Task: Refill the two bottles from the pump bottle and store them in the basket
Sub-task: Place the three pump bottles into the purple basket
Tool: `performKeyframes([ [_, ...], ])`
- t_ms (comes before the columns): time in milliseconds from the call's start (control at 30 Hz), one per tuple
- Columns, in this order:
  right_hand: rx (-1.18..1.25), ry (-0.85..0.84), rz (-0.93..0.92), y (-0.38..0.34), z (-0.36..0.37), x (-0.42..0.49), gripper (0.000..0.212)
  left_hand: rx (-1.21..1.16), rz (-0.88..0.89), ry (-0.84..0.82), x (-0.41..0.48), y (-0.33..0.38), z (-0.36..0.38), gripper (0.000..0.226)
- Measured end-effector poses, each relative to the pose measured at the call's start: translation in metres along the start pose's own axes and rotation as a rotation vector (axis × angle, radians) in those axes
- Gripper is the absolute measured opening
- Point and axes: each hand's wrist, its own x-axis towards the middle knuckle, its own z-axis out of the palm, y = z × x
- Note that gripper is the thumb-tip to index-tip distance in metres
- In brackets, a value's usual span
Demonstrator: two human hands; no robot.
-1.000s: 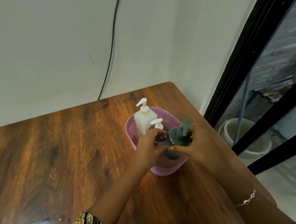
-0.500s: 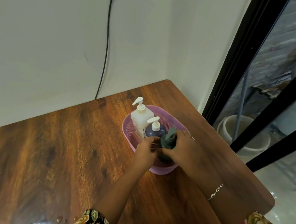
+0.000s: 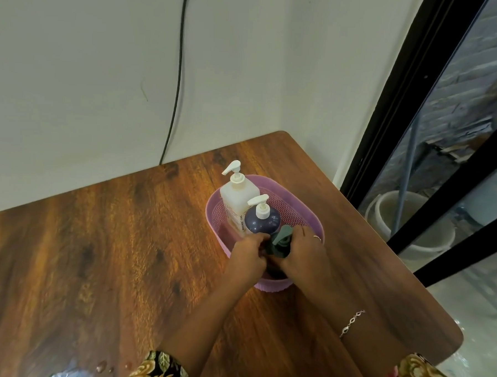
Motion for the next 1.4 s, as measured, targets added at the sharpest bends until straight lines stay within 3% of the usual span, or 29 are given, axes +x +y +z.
performKeyframes([
  [367, -0.141, -0.024, -0.041, 0.003, 0.01, 0.004, 0.069, 0.067, 0.012, -0.015, 0.001, 0.0, 0.002, 0.052],
  [667, -0.104, 0.061, -0.124, 0.006, 0.004, -0.005, 0.054, 0.154, 0.083, 0.003, 0.001, -0.002, 0.004, 0.045],
  [833, -0.029, 0.098, -0.155, 0.013, -0.004, -0.018, 0.055, 0.116, 0.172, 0.178, -0.005, -0.015, -0.001, 0.038],
  [967, 0.166, 0.19, -0.161, 0.018, -0.01, -0.041, 0.05, 0.119, 0.175, 0.359, -0.008, -0.029, -0.017, 0.032],
  [1167, 0.615, 0.37, 0.057, 0.018, -0.007, -0.058, 0.033, 0.035, 0.045, 0.457, -0.003, -0.048, -0.047, 0.029],
  [1400, 1.041, 0.391, 0.508, 0.018, -0.004, -0.061, 0.028, -0.064, -0.151, 0.463, 0.027, -0.063, -0.069, 0.045],
])
